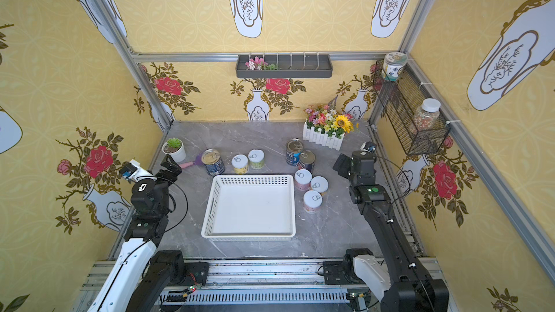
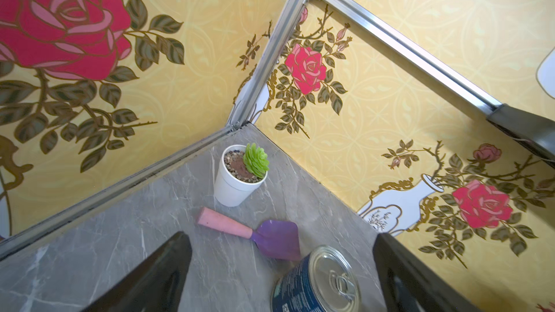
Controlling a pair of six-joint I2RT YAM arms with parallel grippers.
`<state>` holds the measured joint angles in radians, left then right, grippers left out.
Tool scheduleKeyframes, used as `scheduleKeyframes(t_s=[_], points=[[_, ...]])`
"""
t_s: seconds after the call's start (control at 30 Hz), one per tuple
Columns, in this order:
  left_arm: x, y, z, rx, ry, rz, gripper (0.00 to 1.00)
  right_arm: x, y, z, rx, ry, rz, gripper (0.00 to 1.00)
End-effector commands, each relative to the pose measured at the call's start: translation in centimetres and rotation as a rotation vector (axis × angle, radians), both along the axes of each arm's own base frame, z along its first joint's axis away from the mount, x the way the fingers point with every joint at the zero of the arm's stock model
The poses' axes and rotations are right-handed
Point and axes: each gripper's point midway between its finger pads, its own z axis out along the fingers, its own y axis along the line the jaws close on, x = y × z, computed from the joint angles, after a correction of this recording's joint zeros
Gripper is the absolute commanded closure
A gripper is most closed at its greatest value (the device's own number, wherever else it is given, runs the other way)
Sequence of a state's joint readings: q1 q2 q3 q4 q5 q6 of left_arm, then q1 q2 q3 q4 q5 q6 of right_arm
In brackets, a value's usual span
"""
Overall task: Put the canned food in the basket
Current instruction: Pick up the canned food from the center of the board.
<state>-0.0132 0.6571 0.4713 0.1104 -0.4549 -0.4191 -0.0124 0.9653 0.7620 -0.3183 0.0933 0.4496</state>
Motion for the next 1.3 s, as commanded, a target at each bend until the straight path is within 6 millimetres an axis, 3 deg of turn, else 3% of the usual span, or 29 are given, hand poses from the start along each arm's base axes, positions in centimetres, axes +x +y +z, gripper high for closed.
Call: scheduleKeyframes(t_s=[0.0, 0.1, 0.23, 0.3, 0.57, 0.67, 0.73, 0.9, 0.97, 1.0, 1.07, 1.13, 1.17, 1.27], points=[[0.2, -2.8, -4.4, -0.019, 0.167, -0.166, 0.0, -2.7, 1.7, -2.7, 0.159, 0.135, 0.061, 0.03], [0.0, -1.2, -7.2, -0.029, 0.22, -0.07, 0.0, -3.2, 2.2, -3.6, 0.241, 0.136, 0.092, 0.03], [-3.6, 4.4, -12.1, -0.131, 0.336, 0.348, 0.0, -3.3, 4.1, -5.4, 0.33, 0.193, 0.175, 0.03], [-4.1, 4.9, -12.5, -0.18, 0.372, 0.388, 0.0, -3.4, 5.4, -6.2, 0.364, 0.209, 0.233, 0.03], [-2.2, 2.1, -12.3, -0.215, 0.292, 0.177, 0.0, -4.7, 9.8, -8.5, 0.179, 0.294, 0.333, 0.03], [0.4, -2.5, -11.3, -0.286, 0.343, -0.095, 0.0, -4.7, 11.5, -9.6, 0.127, 0.348, 0.38, 0.03], [0.9, -4.7, -10.4, -0.343, 0.457, -0.169, 0.0, -4.7, 11.9, -10.3, 0.072, 0.399, 0.385, 0.03], [1.6, -9.6, -5.0, -0.4, 0.515, -0.395, 0.0, -5.0, 12.2, -11.3, -0.018, 0.456, 0.385, 0.02], [1.2, -10.0, -2.6, -0.331, 0.549, -0.457, 0.0, -5.3, 12.9, -11.3, -0.047, 0.458, 0.411, 0.02], [0.7, -9.7, -2.4, -0.289, 0.582, -0.451, 0.0, -5.5, 13.2, -11.4, -0.062, 0.461, 0.419, 0.02], [-0.4, -8.4, -2.8, -0.156, 0.651, -0.432, 0.0, -5.7, 13.6, -11.5, -0.08, 0.465, 0.433, 0.02], [-1.7, -6.5, -4.2, -0.094, 0.649, -0.302, 0.0, -5.7, 13.9, -11.8, -0.082, 0.478, 0.44, 0.01], [-1.9, -6.9, -4.4, -0.102, 0.595, -0.323, 0.0, -5.7, 14.1, -12.1, -0.083, 0.487, 0.446, 0.01], [-2.5, -9.4, -1.8, -0.1, 0.466, -0.487, 0.0, -5.9, 13.9, -13.0, -0.098, 0.524, 0.439, 0.0]])
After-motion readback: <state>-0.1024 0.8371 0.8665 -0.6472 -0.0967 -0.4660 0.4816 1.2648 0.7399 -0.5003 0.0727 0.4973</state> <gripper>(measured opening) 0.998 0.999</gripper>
